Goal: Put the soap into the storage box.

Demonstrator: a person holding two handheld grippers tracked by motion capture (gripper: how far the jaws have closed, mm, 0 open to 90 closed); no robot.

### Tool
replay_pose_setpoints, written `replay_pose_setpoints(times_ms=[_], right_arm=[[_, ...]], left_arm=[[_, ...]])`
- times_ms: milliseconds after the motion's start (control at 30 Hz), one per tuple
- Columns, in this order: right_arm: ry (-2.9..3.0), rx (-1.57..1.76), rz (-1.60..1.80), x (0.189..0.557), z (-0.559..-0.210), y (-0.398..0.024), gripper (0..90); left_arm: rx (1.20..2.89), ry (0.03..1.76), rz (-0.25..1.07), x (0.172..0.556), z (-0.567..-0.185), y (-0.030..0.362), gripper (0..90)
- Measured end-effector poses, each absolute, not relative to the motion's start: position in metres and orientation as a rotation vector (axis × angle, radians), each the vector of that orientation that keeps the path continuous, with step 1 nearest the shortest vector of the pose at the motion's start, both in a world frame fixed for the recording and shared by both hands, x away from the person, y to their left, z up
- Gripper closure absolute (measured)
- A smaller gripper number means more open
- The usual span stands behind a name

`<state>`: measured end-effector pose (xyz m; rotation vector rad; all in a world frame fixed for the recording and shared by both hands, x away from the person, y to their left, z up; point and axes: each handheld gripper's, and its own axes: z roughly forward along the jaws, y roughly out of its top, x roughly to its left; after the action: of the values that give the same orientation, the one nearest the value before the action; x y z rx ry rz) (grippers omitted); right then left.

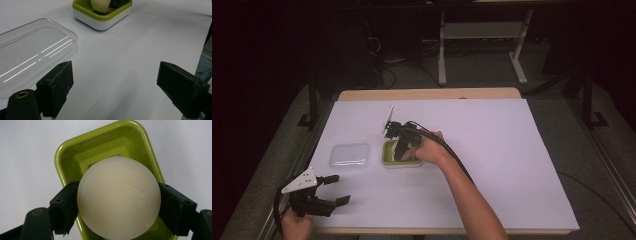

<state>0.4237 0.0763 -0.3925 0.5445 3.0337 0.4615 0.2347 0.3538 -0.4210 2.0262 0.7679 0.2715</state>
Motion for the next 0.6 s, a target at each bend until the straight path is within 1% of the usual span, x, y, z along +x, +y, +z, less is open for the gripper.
replay_pose_setpoints(times_ms=[600], right_arm=[[3.036,0.55,0.455,0.4248,-0.3934,0.0757,22.9]], left_arm=[[2.023,0.767,0.272,0.2342,-0.4209,0.3534,12.9]])
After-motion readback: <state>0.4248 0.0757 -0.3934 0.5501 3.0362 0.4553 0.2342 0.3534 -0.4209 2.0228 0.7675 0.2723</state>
